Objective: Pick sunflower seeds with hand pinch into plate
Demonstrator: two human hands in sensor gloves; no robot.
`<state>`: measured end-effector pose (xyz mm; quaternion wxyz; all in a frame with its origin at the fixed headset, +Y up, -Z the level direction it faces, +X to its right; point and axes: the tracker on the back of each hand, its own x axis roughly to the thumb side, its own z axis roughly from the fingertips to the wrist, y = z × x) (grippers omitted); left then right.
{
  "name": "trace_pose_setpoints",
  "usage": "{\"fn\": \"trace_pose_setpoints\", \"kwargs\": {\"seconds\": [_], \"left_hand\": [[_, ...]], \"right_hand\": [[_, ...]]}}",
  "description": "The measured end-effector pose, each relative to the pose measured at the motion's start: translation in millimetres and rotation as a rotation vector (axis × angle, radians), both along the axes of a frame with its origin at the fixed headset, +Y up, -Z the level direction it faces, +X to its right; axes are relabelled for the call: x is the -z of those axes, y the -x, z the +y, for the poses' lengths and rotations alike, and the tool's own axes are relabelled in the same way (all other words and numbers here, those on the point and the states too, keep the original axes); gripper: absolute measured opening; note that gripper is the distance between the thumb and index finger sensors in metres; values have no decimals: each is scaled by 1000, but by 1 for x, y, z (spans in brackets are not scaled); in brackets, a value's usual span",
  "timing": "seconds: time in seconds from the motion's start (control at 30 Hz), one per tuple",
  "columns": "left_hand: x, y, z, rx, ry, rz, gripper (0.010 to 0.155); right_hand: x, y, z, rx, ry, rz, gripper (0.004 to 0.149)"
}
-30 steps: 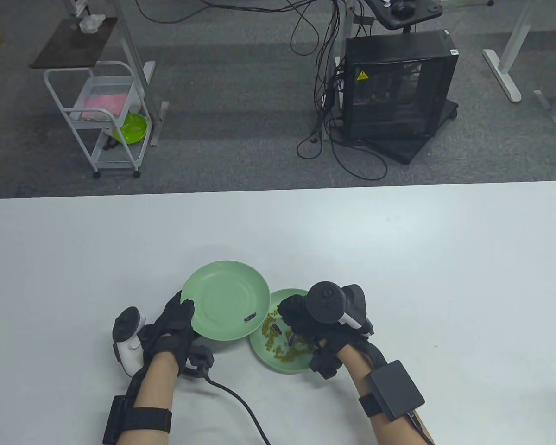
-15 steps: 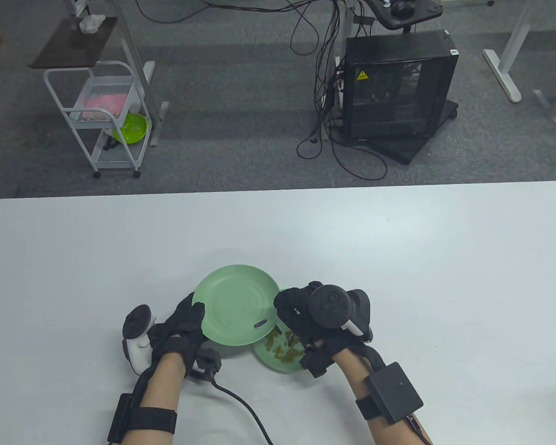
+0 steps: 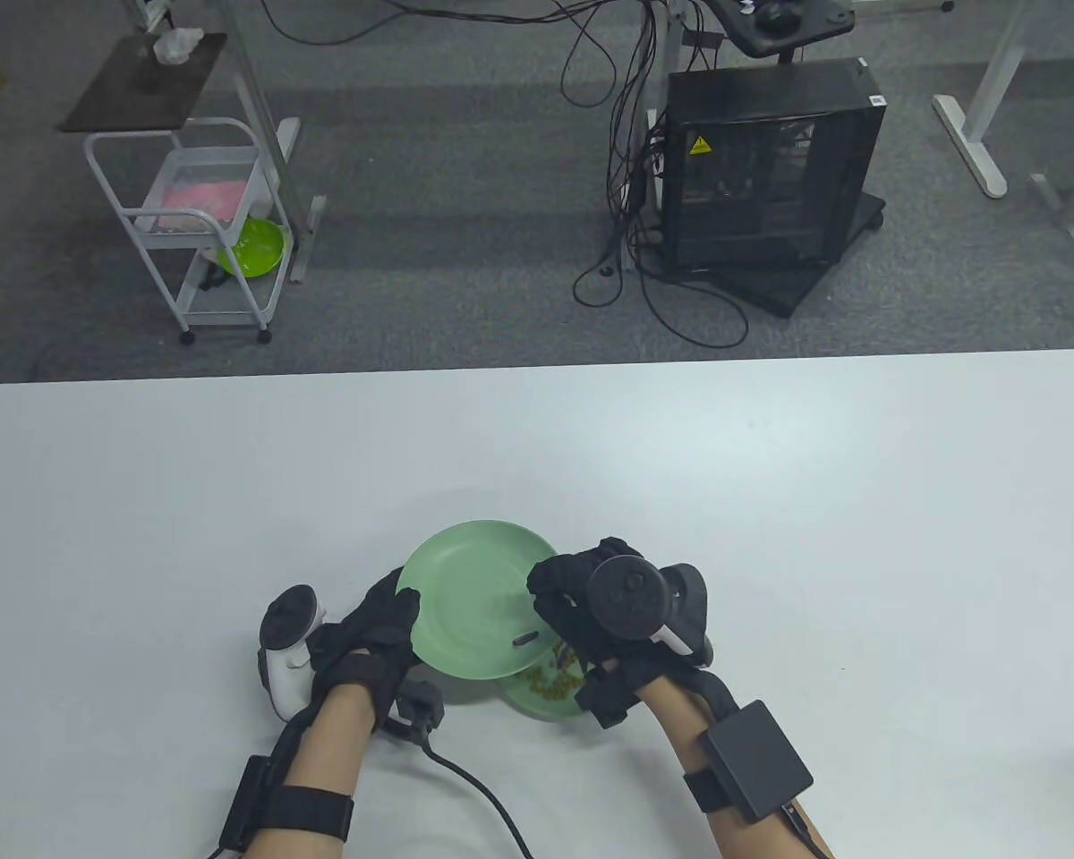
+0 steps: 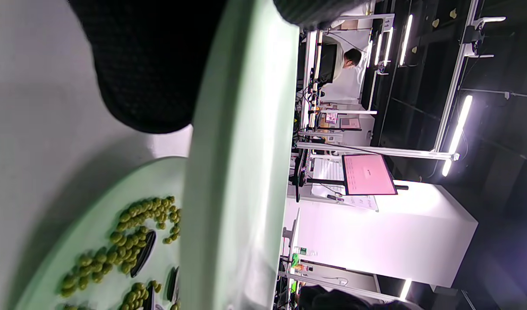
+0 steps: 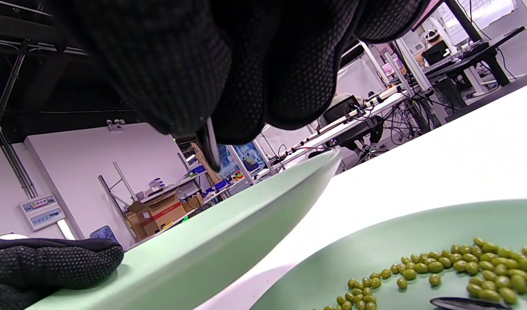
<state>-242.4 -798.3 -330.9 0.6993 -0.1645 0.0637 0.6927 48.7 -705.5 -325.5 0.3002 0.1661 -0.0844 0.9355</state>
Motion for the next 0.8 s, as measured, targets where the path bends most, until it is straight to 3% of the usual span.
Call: {"fn": "trace_pose_setpoints", "kwargs": {"seconds": [0.8], "left_hand": [[0,-6,0,-22,7,-41,66]], "right_hand": [[-5,11,2,-146,-61,-39,37]]}}
